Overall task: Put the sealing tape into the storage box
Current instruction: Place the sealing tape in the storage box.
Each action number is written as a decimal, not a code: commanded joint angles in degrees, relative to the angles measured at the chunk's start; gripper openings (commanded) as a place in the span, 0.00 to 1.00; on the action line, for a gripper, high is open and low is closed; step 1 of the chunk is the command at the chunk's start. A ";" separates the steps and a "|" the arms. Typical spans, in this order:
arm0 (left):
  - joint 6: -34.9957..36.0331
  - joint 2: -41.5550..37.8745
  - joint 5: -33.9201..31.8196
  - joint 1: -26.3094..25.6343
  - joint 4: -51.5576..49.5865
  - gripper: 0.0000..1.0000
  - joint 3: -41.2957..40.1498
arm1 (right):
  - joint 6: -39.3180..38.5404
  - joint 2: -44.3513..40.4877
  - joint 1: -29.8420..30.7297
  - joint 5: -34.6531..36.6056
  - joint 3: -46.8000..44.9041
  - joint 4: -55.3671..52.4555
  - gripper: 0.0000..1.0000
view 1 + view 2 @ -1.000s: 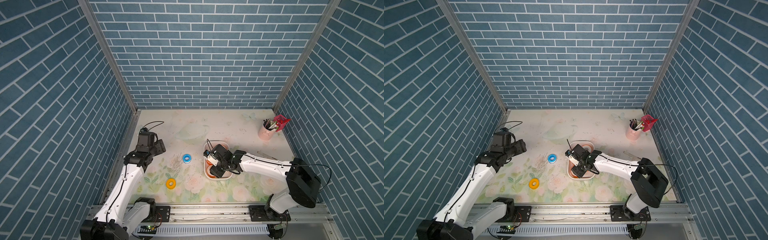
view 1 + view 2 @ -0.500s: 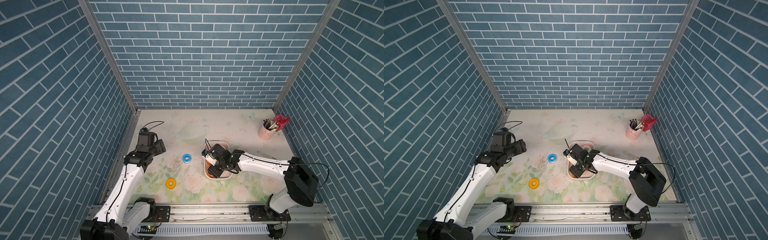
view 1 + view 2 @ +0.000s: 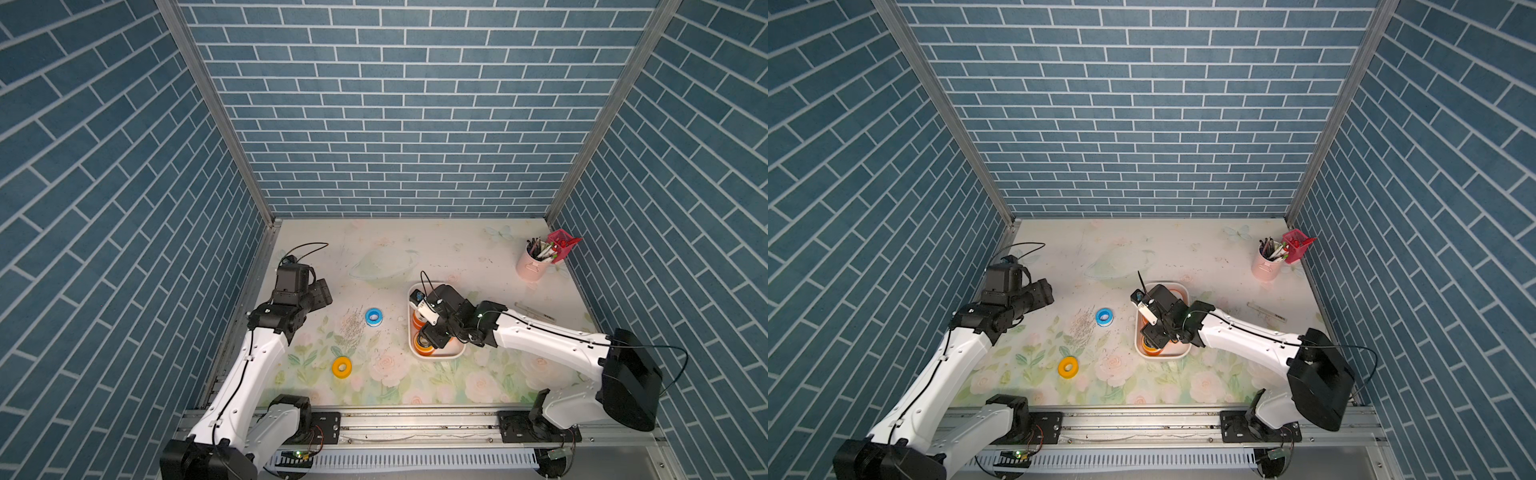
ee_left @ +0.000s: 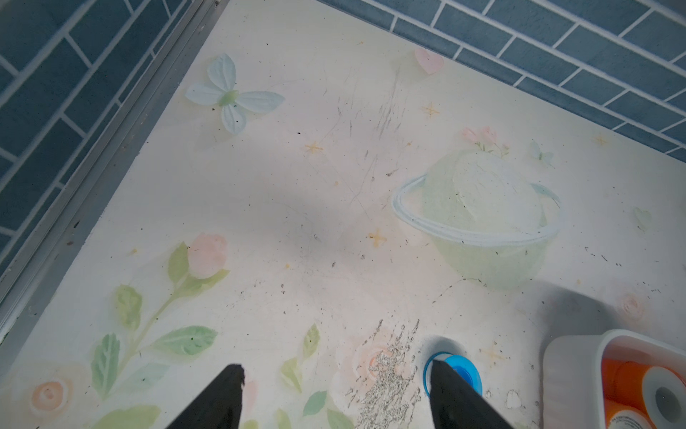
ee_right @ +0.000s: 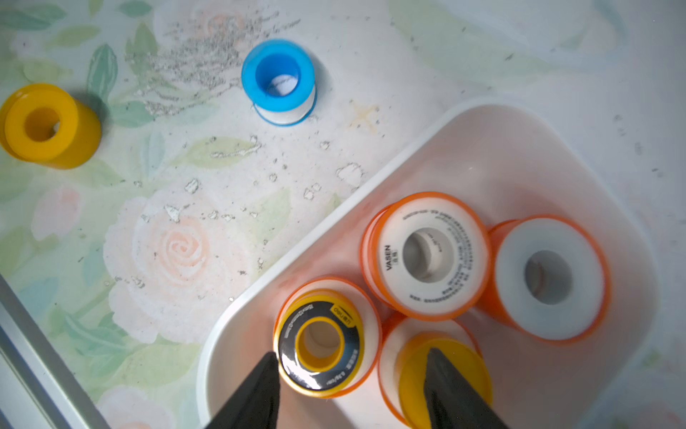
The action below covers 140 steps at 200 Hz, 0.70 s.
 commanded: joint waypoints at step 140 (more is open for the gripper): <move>-27.93 0.45 -12.06 -26.85 -0.34 0.93 -14.89 | 3.64 -23.54 -0.80 30.09 -31.24 40.58 0.71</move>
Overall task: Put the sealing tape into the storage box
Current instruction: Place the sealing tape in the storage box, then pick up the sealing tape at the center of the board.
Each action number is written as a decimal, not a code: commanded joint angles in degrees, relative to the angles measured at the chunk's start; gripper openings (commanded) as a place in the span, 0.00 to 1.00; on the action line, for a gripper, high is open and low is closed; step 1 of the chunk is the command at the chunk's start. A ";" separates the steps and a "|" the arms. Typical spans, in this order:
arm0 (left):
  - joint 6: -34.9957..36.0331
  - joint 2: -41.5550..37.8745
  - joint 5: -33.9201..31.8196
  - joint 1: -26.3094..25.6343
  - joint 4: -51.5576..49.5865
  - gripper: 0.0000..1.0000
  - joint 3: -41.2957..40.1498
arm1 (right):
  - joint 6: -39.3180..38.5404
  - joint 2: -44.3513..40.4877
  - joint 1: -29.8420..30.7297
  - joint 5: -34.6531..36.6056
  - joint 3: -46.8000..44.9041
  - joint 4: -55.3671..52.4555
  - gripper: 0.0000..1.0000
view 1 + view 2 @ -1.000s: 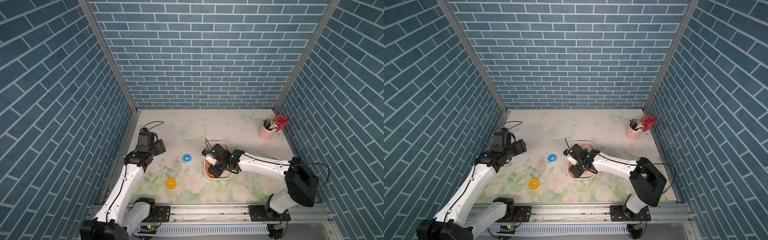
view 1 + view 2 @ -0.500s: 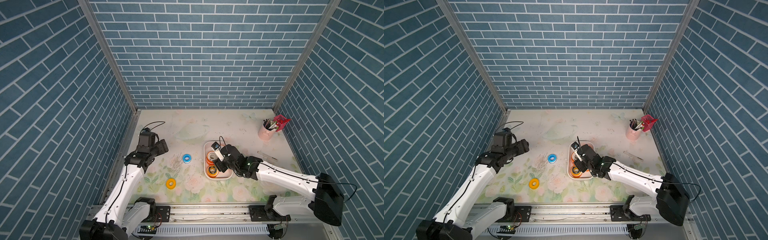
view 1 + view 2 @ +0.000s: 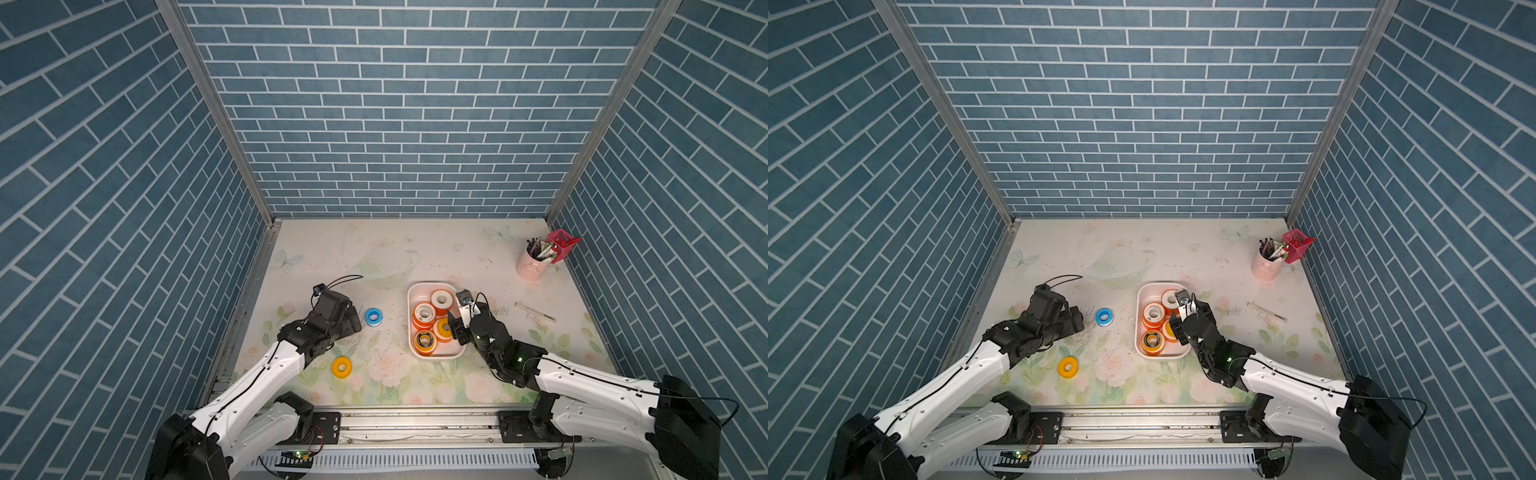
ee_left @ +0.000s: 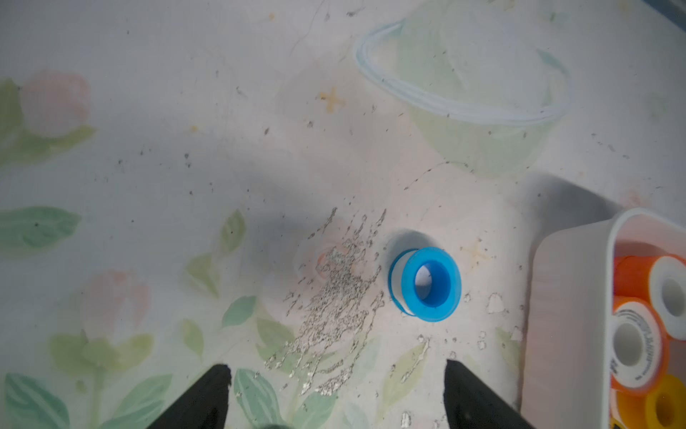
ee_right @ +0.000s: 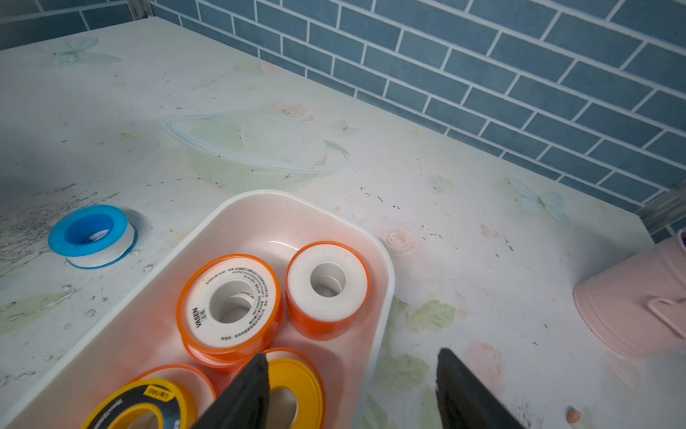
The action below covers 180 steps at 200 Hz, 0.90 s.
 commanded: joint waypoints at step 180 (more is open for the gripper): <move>-21.72 6.06 -3.41 -16.96 -10.64 0.94 -7.25 | 0.15 -2.72 -0.22 4.51 -2.50 4.69 0.71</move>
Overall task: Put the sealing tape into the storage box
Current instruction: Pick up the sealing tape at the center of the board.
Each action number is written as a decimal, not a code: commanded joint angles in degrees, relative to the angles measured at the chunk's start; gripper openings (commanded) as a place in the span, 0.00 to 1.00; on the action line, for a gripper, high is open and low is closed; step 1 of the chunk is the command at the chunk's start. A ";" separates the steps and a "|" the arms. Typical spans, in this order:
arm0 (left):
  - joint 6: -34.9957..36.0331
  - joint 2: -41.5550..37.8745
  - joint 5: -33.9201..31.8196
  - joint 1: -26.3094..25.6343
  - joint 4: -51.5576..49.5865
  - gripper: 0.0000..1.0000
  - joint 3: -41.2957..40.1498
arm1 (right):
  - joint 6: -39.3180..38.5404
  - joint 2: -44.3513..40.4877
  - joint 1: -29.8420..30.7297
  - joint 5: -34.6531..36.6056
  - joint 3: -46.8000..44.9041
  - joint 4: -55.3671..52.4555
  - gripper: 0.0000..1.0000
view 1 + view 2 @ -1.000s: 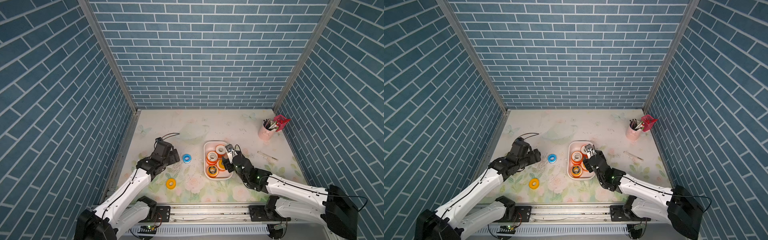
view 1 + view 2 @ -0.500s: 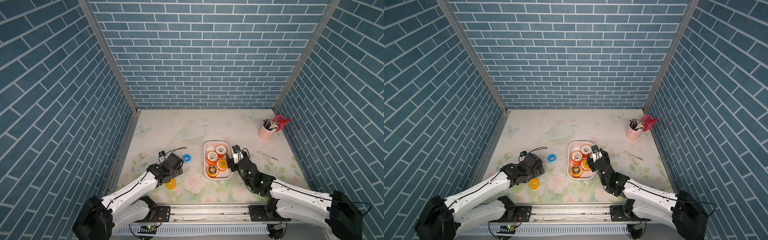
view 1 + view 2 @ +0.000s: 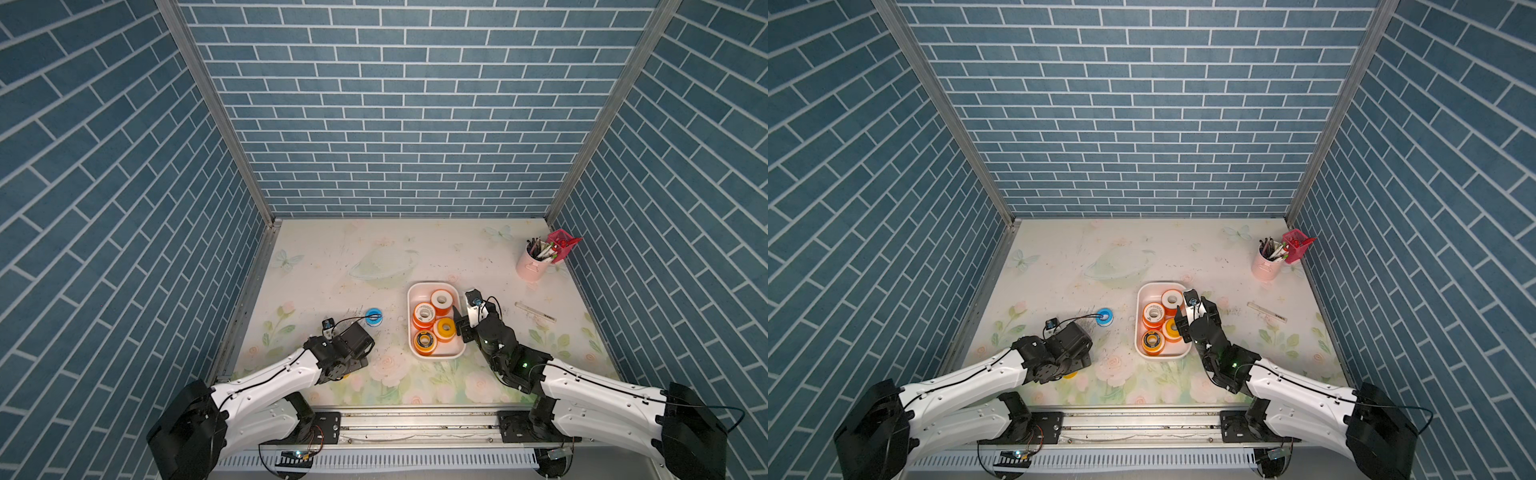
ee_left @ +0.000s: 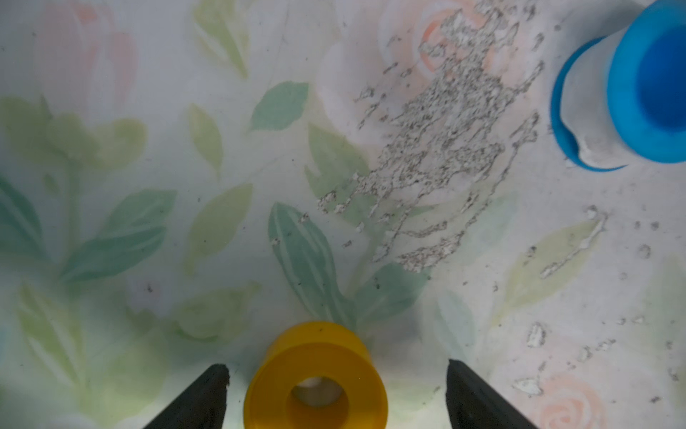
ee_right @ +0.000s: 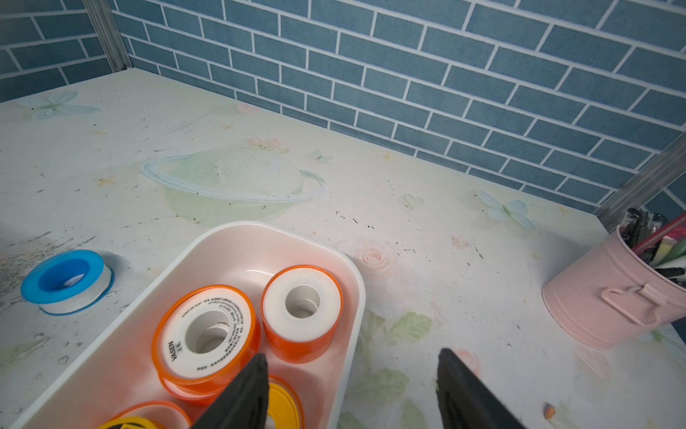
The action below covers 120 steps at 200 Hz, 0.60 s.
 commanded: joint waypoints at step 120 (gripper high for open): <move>1.82 4.43 1.85 -1.57 0.87 0.60 0.53 | 0.10 -0.13 -0.14 1.46 -0.88 0.77 0.71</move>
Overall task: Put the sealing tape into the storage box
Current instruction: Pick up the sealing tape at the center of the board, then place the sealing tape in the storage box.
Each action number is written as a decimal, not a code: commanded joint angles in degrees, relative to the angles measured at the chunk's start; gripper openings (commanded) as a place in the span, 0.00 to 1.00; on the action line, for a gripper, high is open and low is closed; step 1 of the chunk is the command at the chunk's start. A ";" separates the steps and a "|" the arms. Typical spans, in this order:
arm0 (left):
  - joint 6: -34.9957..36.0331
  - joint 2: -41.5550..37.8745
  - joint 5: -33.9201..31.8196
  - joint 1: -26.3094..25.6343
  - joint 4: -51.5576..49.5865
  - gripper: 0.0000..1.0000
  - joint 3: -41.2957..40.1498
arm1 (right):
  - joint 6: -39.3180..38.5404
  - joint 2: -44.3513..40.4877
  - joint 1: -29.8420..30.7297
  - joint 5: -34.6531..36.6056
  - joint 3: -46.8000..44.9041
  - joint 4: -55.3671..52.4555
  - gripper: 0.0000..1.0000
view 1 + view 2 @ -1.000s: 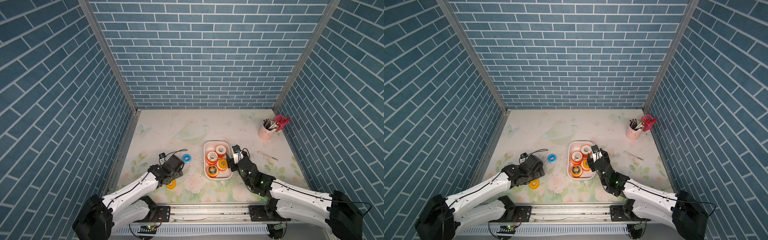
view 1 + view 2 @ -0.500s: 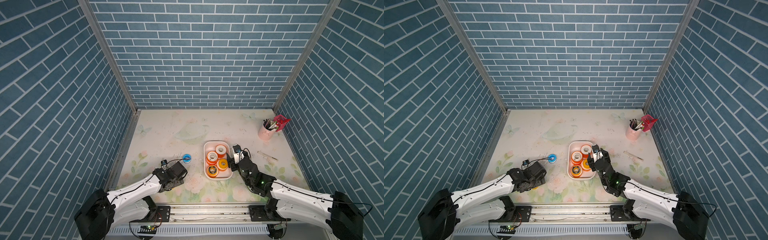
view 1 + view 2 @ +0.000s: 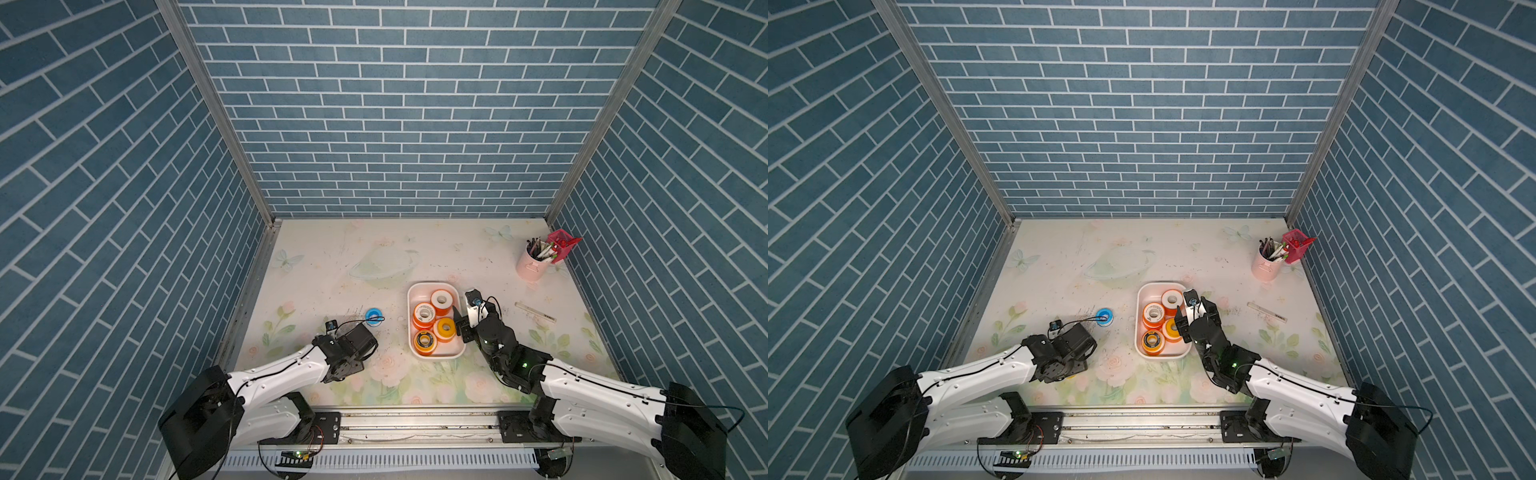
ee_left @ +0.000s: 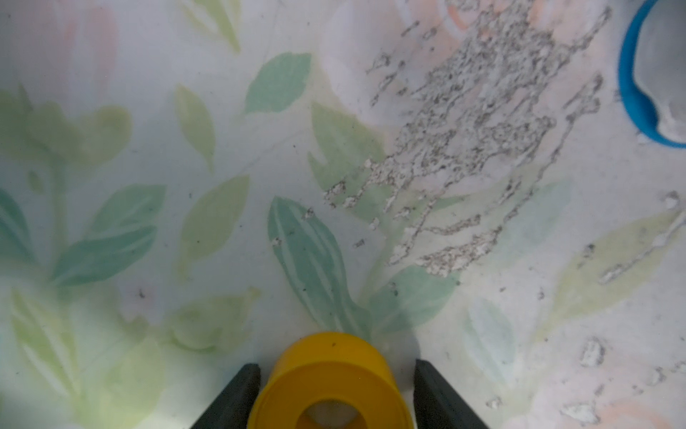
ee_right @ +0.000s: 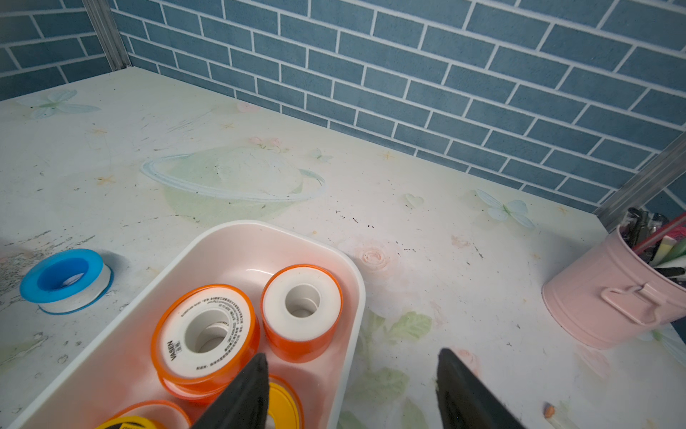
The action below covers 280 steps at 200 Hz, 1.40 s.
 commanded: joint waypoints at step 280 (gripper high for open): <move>27.88 60.25 4.12 -5.23 -5.72 0.56 81.94 | 9.83 -5.14 -12.79 3.40 -6.51 -0.66 0.69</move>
